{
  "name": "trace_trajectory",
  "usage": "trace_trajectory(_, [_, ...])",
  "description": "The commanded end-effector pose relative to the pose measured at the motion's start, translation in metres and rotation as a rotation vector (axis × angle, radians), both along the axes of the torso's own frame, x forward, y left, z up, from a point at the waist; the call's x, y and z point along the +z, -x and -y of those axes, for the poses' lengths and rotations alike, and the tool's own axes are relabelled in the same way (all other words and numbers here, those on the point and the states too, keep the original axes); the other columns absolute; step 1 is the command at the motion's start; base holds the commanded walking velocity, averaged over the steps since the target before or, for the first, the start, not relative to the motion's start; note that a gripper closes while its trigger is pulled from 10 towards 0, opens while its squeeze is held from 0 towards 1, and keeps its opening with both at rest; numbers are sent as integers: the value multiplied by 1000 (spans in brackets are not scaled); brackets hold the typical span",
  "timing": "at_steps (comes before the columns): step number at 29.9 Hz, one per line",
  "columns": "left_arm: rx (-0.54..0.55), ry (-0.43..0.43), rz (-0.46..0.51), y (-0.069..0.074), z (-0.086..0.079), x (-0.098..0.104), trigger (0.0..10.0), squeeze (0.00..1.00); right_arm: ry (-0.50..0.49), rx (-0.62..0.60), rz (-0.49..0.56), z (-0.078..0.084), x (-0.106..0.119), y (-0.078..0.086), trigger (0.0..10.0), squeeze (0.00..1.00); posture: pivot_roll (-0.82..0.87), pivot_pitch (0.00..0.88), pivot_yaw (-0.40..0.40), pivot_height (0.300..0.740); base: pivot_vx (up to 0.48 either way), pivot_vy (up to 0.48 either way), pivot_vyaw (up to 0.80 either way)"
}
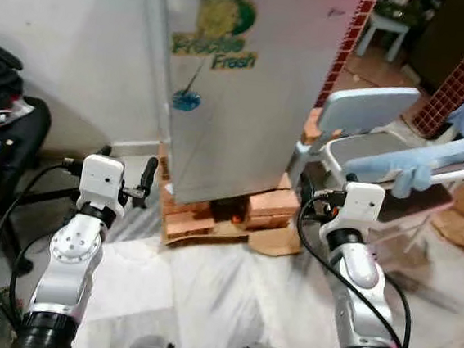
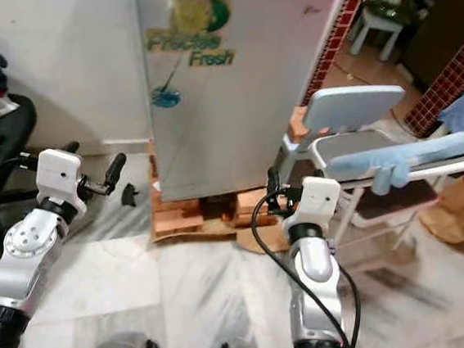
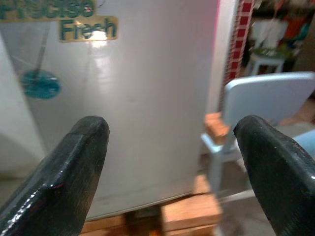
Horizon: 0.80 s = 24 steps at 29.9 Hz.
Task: Restocking fridge
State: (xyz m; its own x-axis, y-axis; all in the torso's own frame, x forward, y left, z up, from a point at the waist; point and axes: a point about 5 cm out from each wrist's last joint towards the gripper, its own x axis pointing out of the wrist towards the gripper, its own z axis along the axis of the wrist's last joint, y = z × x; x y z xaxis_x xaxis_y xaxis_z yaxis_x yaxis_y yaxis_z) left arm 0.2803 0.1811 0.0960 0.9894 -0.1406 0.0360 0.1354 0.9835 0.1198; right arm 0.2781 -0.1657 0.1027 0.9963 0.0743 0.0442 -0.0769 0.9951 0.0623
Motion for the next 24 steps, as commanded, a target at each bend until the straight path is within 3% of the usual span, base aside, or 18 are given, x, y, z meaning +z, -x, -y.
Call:
trace_trajectory(1, [-27,1,-14,0,3,-1,10000,0,-24,-5,21,4,3,3,10000,0,7,48,-22,740,247,412,0])
trace_trajectory(8, [5,23,-31,-1,1,-3,10000,0,-52,16,8,-4,5,-3,10000,0,20,48,-28,740,142,425,-150])
trace_trajectory(18, [-18,10,-14,0,4,-2,10000,0,-58,32,24,-5,9,-5,10000,0,14,57,-30,740,0,439,-800])
trace_trajectory(24, [-8,45,-28,-2,7,-2,10000,0,-62,31,31,-6,10,-6,10000,0,12,58,-27,740,297,376,-669])
